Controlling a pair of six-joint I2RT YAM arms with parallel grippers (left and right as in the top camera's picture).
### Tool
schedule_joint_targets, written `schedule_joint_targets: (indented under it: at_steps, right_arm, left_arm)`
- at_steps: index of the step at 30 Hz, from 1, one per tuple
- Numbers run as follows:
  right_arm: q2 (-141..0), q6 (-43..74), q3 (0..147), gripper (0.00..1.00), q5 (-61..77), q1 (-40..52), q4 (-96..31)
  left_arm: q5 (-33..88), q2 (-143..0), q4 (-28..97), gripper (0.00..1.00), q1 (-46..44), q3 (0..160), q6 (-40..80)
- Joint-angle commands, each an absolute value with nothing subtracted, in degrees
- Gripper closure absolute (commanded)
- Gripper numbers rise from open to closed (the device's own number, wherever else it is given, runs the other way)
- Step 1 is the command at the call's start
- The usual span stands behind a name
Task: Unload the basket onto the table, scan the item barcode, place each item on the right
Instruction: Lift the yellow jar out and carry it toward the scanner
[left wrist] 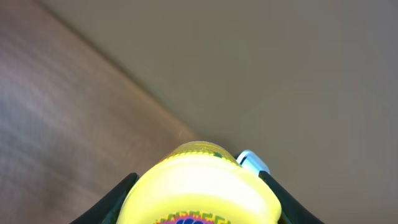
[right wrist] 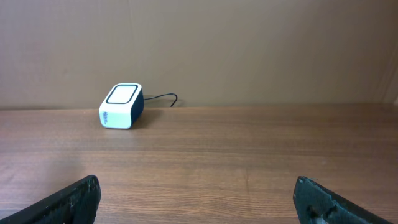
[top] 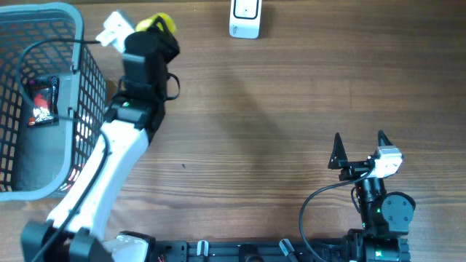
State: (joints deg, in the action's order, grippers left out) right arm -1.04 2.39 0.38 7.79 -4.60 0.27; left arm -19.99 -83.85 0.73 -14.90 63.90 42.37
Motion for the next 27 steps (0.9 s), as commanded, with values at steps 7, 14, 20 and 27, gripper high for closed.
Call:
schedule_joint_targets:
  at_steps: [7, 14, 20, 27]
  right_arm:
    - [-0.6, 3.1, 0.3, 0.0, 7.3, -4.9, 0.5]
    - [-0.6, 3.1, 0.3, 0.02, 7.3, -4.9, 0.5]
    - [-0.6, 3.1, 0.3, 0.0, 7.3, -4.9, 0.5]
    - [-0.6, 3.1, 0.3, 0.0, 7.3, -4.9, 0.5]
  left_arm:
    - [-19.9, -90.0, 10.8, 0.54, -18.5, 64.0, 42.5]
    - [-20.0, -90.0, 20.6, 0.5, -18.5, 64.0, 42.4]
    - [-19.9, -90.7, 24.8, 0.51, -18.5, 64.0, 39.4]
    - [-19.9, -95.5, 29.4, 0.54, -18.5, 63.9, 39.5]
